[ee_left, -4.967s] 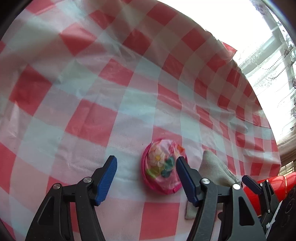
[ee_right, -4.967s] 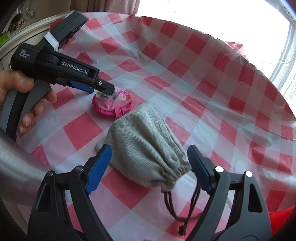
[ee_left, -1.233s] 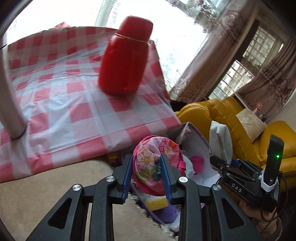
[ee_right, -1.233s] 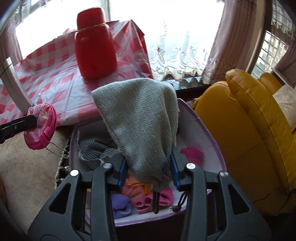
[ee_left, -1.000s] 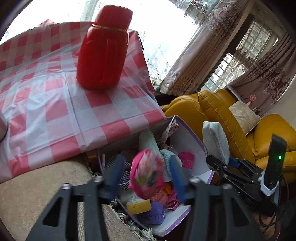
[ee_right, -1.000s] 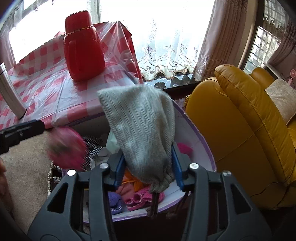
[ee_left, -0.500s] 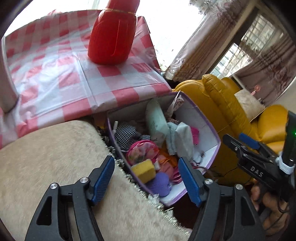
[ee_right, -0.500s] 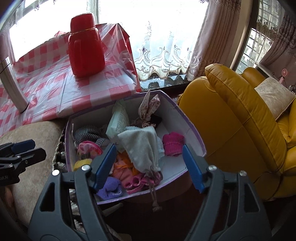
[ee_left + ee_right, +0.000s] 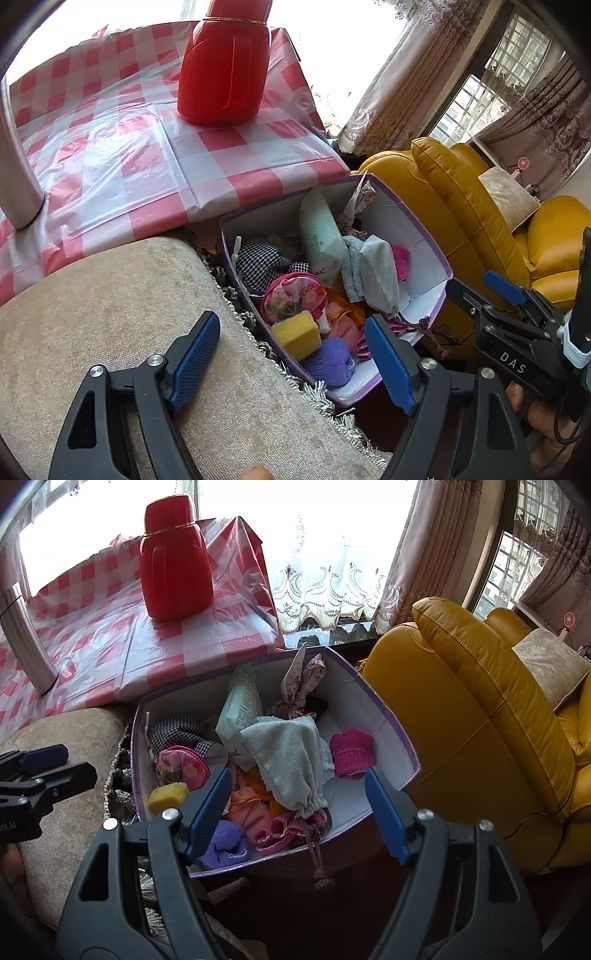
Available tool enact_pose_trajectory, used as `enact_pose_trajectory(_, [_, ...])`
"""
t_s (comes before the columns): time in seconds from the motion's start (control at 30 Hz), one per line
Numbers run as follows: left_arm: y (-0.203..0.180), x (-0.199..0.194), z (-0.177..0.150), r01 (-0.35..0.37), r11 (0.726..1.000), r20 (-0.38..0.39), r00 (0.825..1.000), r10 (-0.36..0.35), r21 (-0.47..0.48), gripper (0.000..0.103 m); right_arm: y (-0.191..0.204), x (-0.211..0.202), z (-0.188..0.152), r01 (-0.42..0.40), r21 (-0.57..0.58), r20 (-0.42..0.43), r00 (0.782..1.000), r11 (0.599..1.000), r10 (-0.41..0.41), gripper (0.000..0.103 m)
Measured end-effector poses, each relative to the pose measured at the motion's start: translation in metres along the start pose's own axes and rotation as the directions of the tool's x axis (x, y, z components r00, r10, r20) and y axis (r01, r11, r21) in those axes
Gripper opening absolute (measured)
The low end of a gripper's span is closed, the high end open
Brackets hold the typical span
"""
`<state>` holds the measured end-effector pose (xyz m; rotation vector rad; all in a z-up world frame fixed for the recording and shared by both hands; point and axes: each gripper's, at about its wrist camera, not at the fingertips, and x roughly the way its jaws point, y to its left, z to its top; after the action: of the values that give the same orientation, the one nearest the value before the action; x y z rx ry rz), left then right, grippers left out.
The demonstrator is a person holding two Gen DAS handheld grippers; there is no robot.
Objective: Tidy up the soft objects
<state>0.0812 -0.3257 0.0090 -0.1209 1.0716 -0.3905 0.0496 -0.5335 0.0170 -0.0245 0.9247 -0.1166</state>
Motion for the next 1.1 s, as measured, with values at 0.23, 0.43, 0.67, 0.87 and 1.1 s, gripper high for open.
enact_pose_trajectory(0.23, [0.0016, 0.0026, -0.0001, -0.012, 1.0, -0.008, 1.0, 0.012, 0.002, 0.081, 0.0, 0.0012, -0.0007, 0.0, 0.0, -0.004, 1.0, 1.0, 0.0, 0.078])
enact_pose_trajectory(0.43, [0.002, 0.0033, 0.0, -0.013, 1.0, -0.009, 1.0, 0.013, 0.002, 0.081, -0.0011, 0.0014, -0.001, -0.002, 0.0, -0.005, 1.0, 1.0, 0.002, 0.078])
enact_pose_trajectory(0.67, [0.0026, 0.0039, -0.0001, -0.01, 1.0, -0.009, 1.0, 0.01, 0.001, 0.081, -0.0007, 0.0016, -0.0017, -0.003, 0.0, -0.008, 1.0, 1.0, 0.003, 0.079])
enact_pose_trajectory(0.87, [0.0021, 0.004, 0.0002, -0.012, 1.0, -0.01, 1.0, 0.012, 0.001, 0.082, -0.0006, 0.0018, -0.0017, -0.003, 0.0, -0.008, 1.0, 1.0, 0.003, 0.079])
enact_pose_trajectory(1.1, [0.0019, 0.0042, 0.0005, -0.012, 1.0, -0.01, 1.0, 0.012, -0.001, 0.082, -0.0009, 0.0018, -0.0017, -0.004, 0.001, -0.01, 1.0, 1.0, 0.004, 0.08])
